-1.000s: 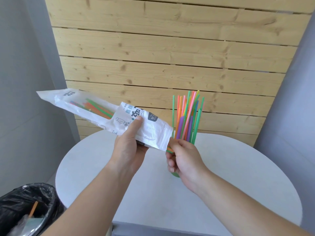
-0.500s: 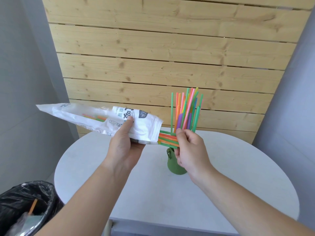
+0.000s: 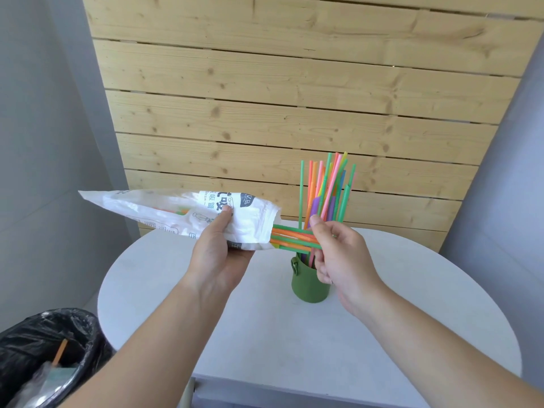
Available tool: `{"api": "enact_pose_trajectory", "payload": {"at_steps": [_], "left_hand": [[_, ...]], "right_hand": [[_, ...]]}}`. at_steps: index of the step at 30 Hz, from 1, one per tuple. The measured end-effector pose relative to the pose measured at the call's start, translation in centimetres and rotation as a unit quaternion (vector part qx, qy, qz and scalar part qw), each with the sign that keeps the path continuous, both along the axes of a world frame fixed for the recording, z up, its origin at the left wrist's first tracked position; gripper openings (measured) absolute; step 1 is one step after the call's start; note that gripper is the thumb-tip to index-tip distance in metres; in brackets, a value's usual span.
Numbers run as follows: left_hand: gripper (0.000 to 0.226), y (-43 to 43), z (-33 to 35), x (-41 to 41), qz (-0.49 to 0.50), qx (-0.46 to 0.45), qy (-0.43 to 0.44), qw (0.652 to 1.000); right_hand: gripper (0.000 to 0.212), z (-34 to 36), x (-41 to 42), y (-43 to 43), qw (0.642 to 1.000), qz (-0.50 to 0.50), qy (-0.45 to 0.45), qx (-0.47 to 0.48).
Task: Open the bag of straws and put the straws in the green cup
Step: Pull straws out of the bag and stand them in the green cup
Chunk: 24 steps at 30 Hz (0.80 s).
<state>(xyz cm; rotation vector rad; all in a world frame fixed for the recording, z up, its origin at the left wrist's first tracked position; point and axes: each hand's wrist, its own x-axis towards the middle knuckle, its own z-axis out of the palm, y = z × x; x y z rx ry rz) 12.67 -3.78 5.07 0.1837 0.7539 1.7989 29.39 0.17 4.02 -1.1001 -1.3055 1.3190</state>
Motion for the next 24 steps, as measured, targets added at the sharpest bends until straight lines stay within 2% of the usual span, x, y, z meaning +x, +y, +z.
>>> {"api": "enact_pose_trajectory", "payload": {"at_steps": [3, 7, 11, 15, 20, 24], "left_hand": [[0.017, -0.11, 0.17, -0.04, 0.003, -0.001, -0.007, 1.0], [0.017, -0.23, 0.26, -0.14, 0.004, -0.001, -0.009, 1.0], [0.016, -0.24, 0.27, -0.04, 0.004, -0.003, -0.008, 1.0], [0.016, -0.12, 0.05, -0.24, 0.005, 0.0, 0.001, 1.0], [0.016, -0.18, -0.03, -0.27, 0.006, 0.002, 0.001, 1.0], [0.016, -0.12, -0.07, -0.37, 0.004, 0.003, 0.003, 1.0]], "right_hand": [[0.026, 0.13, -0.04, 0.03, 1.0, -0.003, 0.004, -0.001], [0.034, 0.52, 0.31, 0.21, 0.999, -0.006, 0.026, -0.038], [0.039, 0.6, 0.36, -0.26, 0.994, 0.03, -0.019, -0.105], [0.03, 0.63, 0.34, -0.38, 0.993, 0.041, 0.004, -0.109], [0.02, 0.56, 0.3, 0.0, 0.995, 0.005, 0.04, -0.094], [0.021, 0.75, 0.61, 0.35, 0.994, -0.019, 0.062, -0.083]]}}
